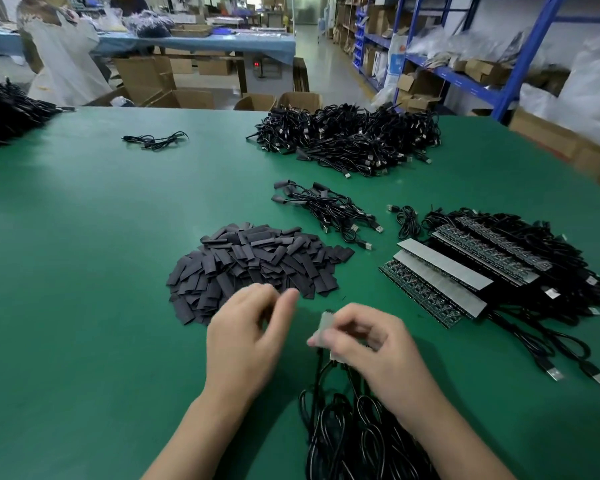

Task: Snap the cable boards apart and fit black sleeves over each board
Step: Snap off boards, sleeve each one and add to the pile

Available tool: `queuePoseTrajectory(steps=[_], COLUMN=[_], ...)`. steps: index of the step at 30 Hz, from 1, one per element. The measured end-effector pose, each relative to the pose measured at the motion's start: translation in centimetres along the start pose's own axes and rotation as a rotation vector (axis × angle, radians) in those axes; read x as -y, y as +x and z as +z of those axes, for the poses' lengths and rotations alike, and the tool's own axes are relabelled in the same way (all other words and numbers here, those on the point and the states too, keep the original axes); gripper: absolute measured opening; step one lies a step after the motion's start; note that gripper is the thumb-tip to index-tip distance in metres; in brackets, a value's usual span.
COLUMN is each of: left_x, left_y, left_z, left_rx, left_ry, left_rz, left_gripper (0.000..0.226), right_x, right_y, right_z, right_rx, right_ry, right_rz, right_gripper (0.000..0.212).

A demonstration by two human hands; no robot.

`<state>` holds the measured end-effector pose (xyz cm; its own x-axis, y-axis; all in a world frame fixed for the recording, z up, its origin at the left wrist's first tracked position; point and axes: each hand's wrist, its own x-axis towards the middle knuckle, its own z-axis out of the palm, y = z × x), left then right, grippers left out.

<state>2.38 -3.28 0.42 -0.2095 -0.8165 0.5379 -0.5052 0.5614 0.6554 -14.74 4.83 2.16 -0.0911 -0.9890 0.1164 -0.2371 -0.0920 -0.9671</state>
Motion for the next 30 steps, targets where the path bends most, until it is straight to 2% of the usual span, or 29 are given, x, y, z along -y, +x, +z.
queuePoseTrajectory(steps=[2,5,7,9,11,13,15,19,22,25,27,30], left_x=[1.1,2.2,2.2,2.2,2.2,2.2,2.3,2.4,2.5,2.1,1.8,0.9], left_y=[0.4,0.4,0.2,0.0,0.0,0.1,0.1,0.2,0.3,0.4,0.5,0.3], left_z=[-0.1,0.1,0.3,0.4,0.4,0.3,0.3,0.1,-0.2,-0.2,-0.2,-0.1], left_rx=[-0.056,0.006,0.067,0.13,0.183,0.208,0.189,0.143,0.116,0.092,0.12,0.275], left_ry=[0.017,0.129,0.165,0.254,0.349,0.413,0.433,0.421,0.435,0.34,0.093,-0.279], left_rz=[-0.159,-0.231,-0.19,-0.149,-0.159,-0.19,-0.189,-0.173,-0.133,-0.111,-0.155,-0.236], left_gripper=[0.049,0.029,0.01,0.014,0.027,0.034,0.032,0.016,0.008,0.007,0.006,0.016], right_x=[0.4,0.8,0.8,0.6,0.6,0.6,0.5,-0.1,-0.8,-1.4,-1.5,-1.4], right_y=[0.0,-0.1,-0.1,-0.1,0.1,0.1,-0.1,-0.2,0.0,0.1,0.1,0.1], right_z=[-1.0,-3.1,-4.3,-5.4,-6.4,-6.9,-6.7,-3.9,-2.0,-1.5,-1.4,-1.5], right_rx=[-0.002,-0.047,-0.136,-0.248,-0.369,-0.496,-0.56,-0.391,-0.253,-0.211,-0.214,-0.198], right_ry=[0.303,0.789,0.956,1.006,0.887,0.593,0.246,-0.238,-0.359,-0.351,-0.308,-0.292], right_rz=[0.063,0.102,0.094,0.046,-0.051,-0.184,-0.27,-0.281,-0.232,-0.157,-0.126,-0.091], right_gripper=[0.009,0.014,0.018,0.02,0.026,0.022,0.021,0.013,0.017,0.018,0.018,0.01])
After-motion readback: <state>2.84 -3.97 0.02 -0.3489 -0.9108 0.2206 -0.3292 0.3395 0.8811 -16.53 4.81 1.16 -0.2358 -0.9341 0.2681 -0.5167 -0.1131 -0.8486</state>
